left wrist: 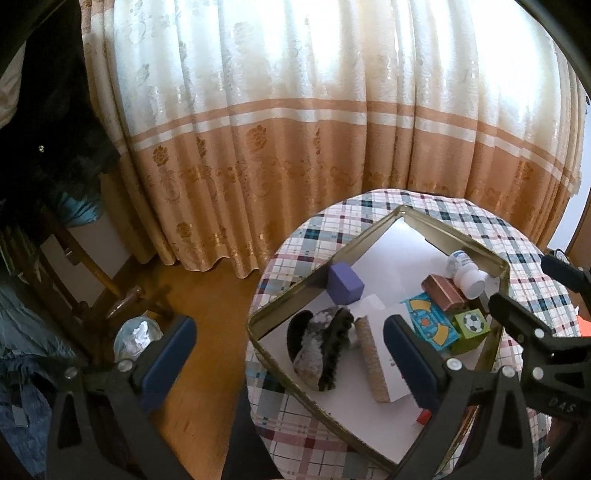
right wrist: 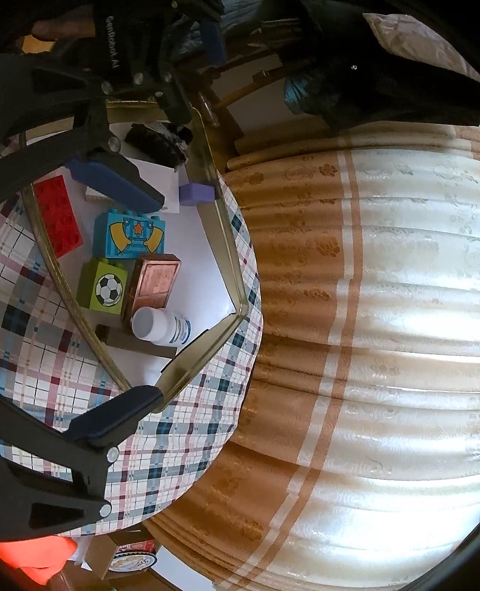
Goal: Organize rigid objects
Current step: 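Withdraw both tools from the tray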
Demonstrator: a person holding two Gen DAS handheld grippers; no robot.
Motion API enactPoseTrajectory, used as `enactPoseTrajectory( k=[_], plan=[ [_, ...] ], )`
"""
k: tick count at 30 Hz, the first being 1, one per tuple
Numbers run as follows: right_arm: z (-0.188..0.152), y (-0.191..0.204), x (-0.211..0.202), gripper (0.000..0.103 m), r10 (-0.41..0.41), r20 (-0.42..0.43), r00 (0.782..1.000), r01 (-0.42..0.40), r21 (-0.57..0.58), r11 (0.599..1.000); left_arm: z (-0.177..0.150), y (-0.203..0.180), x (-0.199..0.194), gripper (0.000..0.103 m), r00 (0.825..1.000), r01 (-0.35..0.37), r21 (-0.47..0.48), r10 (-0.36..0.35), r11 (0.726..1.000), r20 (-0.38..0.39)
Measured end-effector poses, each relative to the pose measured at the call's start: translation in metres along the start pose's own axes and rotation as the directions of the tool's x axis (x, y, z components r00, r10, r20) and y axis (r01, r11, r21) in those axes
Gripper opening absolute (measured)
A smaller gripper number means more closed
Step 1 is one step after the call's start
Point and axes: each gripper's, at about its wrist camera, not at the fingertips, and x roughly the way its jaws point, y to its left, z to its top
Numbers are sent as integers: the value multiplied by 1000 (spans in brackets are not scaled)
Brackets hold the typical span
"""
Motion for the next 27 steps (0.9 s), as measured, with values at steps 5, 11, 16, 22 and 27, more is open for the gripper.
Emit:
enactPoseTrajectory(
  k=[5,11,16,22,27],
  plan=[
    [0,2,-1,96,8,6,1000,-8,-7,1000,1,3,0,103,1000,-7,-4,7,1000,3],
    [0,7,0,96,19,4,1000,-19,-17,1000,1,6,2,103,1000,-12,-6,12,1000,-3],
    [-2,10,2,96,28,2,1000,-28,-28,999,-2,10,5,103,1000,-9,-18,9,1000,-7],
    [-3,9,1,96,28,2,1000,-28,-26,999,-3,9,3,103,1000,-19,-15,19,1000,0],
    [-4,9,2,96,29,2,1000,-29,-26,999,-2,10,5,103,1000,-25,-15,25,1000,-11]
  ],
)
